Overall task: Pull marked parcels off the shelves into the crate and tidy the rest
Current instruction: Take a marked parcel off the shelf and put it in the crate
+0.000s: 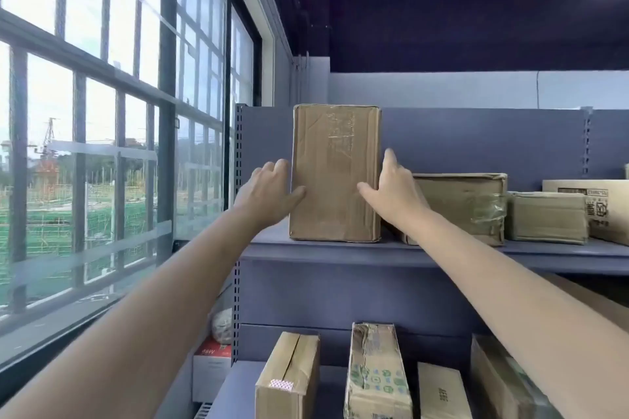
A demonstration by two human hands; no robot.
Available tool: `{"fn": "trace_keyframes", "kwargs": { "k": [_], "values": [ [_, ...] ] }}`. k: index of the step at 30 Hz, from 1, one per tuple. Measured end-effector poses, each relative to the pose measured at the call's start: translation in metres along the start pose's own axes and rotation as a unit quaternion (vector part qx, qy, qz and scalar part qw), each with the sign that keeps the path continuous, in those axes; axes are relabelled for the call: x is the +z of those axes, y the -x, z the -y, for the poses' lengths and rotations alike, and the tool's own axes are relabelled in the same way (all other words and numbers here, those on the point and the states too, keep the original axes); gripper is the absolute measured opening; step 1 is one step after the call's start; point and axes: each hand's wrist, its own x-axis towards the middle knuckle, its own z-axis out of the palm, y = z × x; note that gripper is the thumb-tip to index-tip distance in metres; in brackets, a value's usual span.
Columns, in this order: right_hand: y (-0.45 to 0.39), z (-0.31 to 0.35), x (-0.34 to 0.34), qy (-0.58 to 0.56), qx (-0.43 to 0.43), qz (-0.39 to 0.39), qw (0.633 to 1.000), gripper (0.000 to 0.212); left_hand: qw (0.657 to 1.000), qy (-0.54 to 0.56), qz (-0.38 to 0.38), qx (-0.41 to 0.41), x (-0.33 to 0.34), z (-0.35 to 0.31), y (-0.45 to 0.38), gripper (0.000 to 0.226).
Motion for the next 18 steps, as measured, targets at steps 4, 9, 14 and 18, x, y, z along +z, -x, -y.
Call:
{"fn": "trace_keyframes", "kwargs": {
  "k": [4,9,14,18],
  "values": [
    [0.002,-0.007,0.020,-0.079,0.061,0.046,0.994,0.050,0.991,0.111,0.023,-0.075,0.025,-0.014,-0.002,0.046],
    [0.003,-0.001,0.025,-0.119,0.058,0.032,0.991,0.040,0.975,0.206,0.017,-0.087,0.032,-0.012,-0.003,0.039],
    [0.024,0.020,0.035,-0.120,0.020,0.000,0.993,0.044,0.966,0.253,0.000,-0.060,0.020,0.013,0.013,0.047],
    [0.053,0.031,0.046,-0.157,-0.005,-0.072,0.985,0.058,0.953,0.301,-0.036,-0.019,0.010,0.022,0.038,0.052]
  ]
}}
